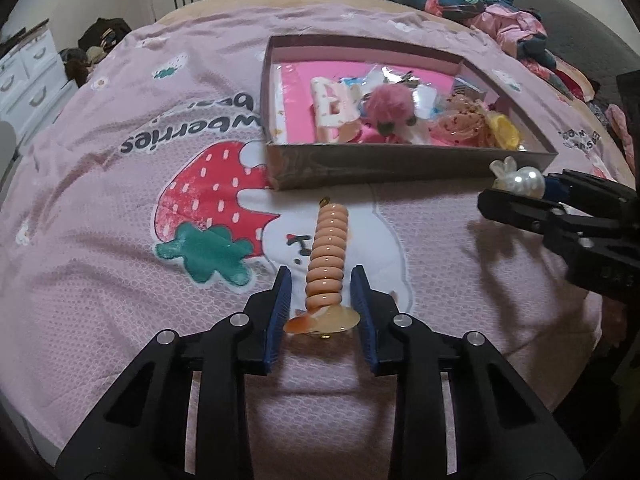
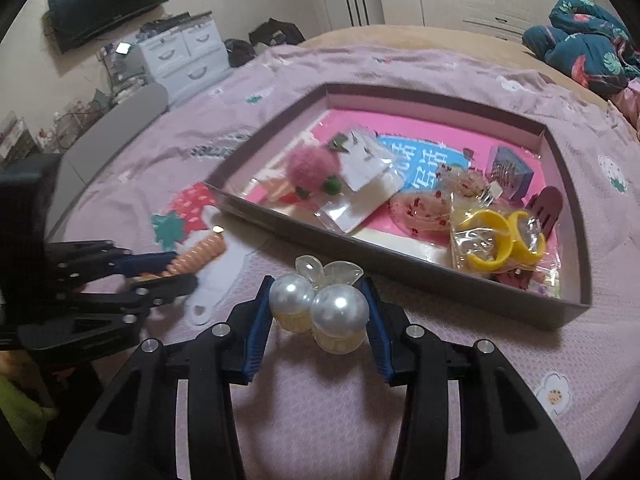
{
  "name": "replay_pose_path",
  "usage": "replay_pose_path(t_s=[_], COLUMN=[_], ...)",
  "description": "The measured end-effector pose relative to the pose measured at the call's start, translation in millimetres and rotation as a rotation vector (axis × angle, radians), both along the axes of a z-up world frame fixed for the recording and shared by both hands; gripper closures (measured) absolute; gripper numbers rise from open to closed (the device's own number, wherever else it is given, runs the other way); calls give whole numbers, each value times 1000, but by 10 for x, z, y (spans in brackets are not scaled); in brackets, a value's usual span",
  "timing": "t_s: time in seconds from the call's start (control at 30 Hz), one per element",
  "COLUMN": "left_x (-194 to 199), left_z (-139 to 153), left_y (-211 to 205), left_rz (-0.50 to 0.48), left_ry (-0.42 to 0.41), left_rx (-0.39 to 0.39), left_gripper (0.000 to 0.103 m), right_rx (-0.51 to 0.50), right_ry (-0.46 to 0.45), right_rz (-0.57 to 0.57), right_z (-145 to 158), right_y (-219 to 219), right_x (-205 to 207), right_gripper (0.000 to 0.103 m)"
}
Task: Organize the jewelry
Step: 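Grasp the orange coiled hair tie with the left tool while the right tool grasps the pearl clip, then carry the hair tie and pearl clip into the tray and open both tools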
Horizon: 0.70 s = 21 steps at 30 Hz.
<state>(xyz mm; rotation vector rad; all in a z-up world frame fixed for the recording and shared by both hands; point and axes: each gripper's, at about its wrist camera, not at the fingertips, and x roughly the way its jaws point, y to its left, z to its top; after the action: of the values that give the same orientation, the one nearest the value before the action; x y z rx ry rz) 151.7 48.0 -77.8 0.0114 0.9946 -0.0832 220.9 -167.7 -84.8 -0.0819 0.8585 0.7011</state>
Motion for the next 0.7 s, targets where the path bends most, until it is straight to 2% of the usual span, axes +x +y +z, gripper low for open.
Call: replay_pose_path(t_s=[0.27, 0.7], left_x=[-87, 104], left_z=[391, 972], left_y=[-202, -602], left_rz=[-39, -109], left_ry=[-109, -237], left_rx=[-31, -38], left_gripper=[80, 80], right_rx=[100, 155], right_ry=[-30, -120], right_rz=[-69, -215], right_z=[377, 741], right_y=[-513, -1234], right_x=[-150, -106], right_gripper=[61, 61])
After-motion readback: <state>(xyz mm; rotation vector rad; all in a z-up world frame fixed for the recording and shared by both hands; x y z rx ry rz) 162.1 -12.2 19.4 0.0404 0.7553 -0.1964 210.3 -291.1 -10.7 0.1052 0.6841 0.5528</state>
